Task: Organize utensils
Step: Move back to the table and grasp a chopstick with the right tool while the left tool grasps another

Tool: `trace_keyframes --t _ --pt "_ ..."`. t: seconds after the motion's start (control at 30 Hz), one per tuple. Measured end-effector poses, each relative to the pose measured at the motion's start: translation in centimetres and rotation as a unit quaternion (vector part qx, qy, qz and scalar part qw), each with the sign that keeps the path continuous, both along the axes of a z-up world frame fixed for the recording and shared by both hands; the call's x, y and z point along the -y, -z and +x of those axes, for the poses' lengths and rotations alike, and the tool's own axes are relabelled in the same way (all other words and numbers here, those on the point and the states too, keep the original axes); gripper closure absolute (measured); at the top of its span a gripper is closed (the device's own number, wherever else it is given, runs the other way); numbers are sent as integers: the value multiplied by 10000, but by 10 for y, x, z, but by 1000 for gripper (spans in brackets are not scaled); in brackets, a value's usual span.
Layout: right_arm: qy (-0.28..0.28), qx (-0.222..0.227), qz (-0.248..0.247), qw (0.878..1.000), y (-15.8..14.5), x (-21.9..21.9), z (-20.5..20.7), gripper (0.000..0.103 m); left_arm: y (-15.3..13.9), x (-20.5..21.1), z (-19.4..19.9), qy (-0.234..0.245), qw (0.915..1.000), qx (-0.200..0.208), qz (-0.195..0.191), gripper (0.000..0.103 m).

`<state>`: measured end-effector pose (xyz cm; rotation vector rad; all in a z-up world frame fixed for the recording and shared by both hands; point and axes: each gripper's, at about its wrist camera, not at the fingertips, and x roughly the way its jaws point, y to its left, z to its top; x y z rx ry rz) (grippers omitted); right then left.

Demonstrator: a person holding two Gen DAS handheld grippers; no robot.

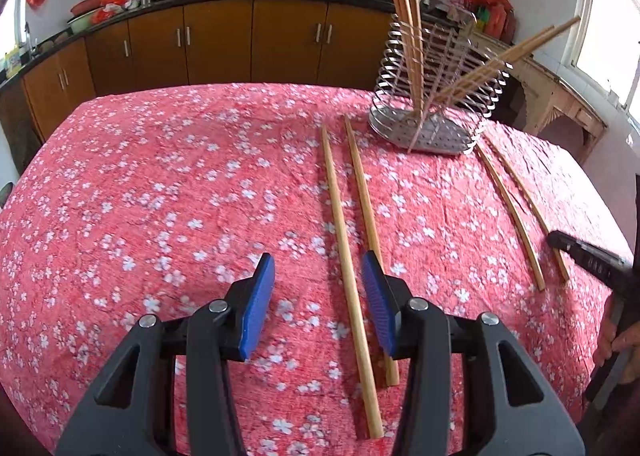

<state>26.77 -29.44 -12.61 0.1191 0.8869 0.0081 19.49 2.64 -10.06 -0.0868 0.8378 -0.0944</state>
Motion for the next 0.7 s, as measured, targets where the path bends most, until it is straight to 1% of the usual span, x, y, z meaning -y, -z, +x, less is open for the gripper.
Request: trace_keyframes --t 0.17,0.3,0.4,0.47,0.53,0.63,0.7 --pt "-15 23 -38 10000 1 2 -2 95 8 9 1 157 9997 -152 80 69" --pt "-19 19 -10 10000 2 0 -2 95 12 15 1 237 9994 -210 139 74" --pt "-31 19 -6 10000 2 1 -1 95 14 22 2 256 9989 -201 335 78" --pt "-49 33 -48 10000 2 0 -1 95 14 24 3 236 9986 -206 421 90" --pt "-73 44 -95 9999 2 -1 0 95 16 26 7 191 9980 -210 567 95" --pt "20 43 -80 10000 2 5 6 95 16 23 21 40 9973 -216 708 96" --pt "146 43 -44 9999 2 12 11 95 16 15 33 -147 9973 -239 678 96"
